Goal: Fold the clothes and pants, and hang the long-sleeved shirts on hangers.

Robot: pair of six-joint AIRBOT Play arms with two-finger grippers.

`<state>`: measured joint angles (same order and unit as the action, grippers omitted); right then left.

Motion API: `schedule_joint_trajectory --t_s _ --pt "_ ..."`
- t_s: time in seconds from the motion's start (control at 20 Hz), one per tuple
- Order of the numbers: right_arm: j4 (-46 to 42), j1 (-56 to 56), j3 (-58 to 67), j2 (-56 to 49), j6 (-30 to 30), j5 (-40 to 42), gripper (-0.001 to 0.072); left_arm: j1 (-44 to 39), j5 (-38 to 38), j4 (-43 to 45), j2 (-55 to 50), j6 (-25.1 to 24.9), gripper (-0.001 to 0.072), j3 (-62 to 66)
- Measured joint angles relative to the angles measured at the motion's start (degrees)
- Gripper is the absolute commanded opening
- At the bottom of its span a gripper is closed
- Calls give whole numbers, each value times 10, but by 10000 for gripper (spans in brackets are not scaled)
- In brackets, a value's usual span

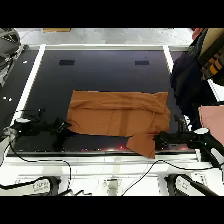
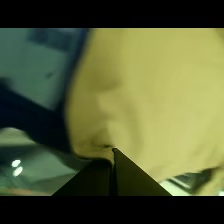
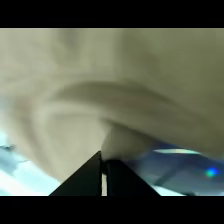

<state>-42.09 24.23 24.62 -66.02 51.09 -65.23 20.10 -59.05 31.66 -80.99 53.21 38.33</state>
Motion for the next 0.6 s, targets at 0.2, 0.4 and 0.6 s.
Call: schedule_joint_trajectory --t_s 0.2,0.4,0.6 --pt "40 0 32 87 2 -72 22 25 -62 -42 70 -23 22 16" --pt "105 0 42 193 39 -93 22 63 -69 -64 193 -24 21 20" --pt "167 -14 45 234 90 43 22 36 15 -85 259 -20 20 21"
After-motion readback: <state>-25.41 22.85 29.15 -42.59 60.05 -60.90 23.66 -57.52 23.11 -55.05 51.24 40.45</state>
